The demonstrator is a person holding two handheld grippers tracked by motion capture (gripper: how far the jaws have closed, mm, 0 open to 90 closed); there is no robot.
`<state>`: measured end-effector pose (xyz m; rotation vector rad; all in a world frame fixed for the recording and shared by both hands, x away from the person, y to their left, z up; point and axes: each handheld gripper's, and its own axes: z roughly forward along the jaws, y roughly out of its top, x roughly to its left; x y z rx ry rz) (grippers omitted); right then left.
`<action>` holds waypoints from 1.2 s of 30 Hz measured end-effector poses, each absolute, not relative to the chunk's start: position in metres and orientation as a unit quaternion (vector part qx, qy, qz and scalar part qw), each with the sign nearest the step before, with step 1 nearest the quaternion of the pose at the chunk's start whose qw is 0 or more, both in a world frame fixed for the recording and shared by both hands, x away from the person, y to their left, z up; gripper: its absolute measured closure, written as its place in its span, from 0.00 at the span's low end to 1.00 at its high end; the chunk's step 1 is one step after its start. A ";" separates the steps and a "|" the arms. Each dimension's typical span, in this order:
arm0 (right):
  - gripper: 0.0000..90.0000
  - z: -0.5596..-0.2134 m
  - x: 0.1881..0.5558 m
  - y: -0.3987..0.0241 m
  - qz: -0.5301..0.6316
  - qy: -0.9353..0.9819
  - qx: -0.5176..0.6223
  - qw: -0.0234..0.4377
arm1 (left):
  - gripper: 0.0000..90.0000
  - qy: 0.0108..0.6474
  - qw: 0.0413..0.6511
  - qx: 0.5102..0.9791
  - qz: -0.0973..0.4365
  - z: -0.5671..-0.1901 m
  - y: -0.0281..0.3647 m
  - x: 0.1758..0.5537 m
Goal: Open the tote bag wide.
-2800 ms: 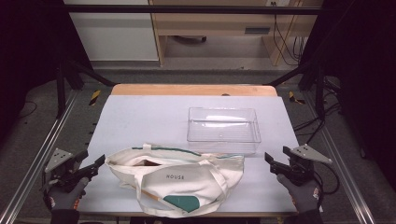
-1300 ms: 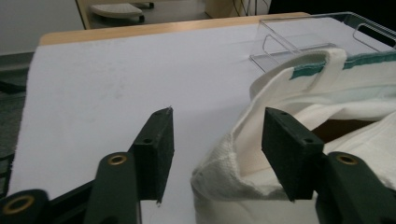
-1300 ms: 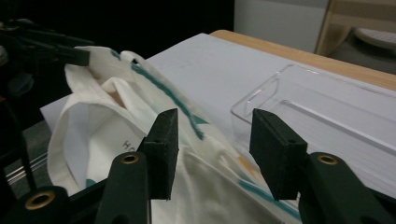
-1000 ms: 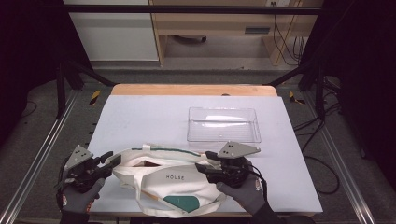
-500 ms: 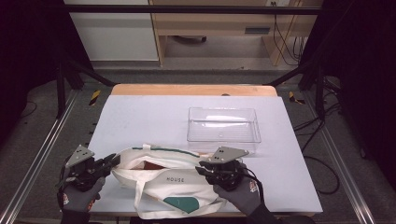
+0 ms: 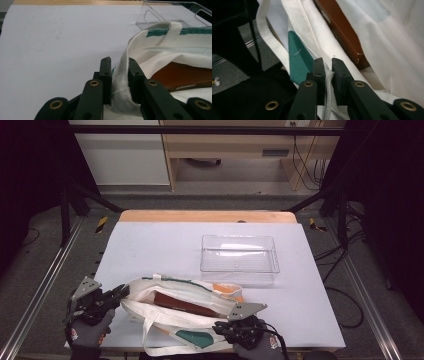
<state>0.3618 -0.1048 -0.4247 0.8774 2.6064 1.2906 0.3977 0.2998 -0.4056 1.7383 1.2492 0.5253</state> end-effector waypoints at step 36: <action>0.88 -0.426 0.402 -0.104 0.405 0.846 0.308 0.160 | 0.67 0.496 0.440 0.719 0.208 -0.426 0.301 0.397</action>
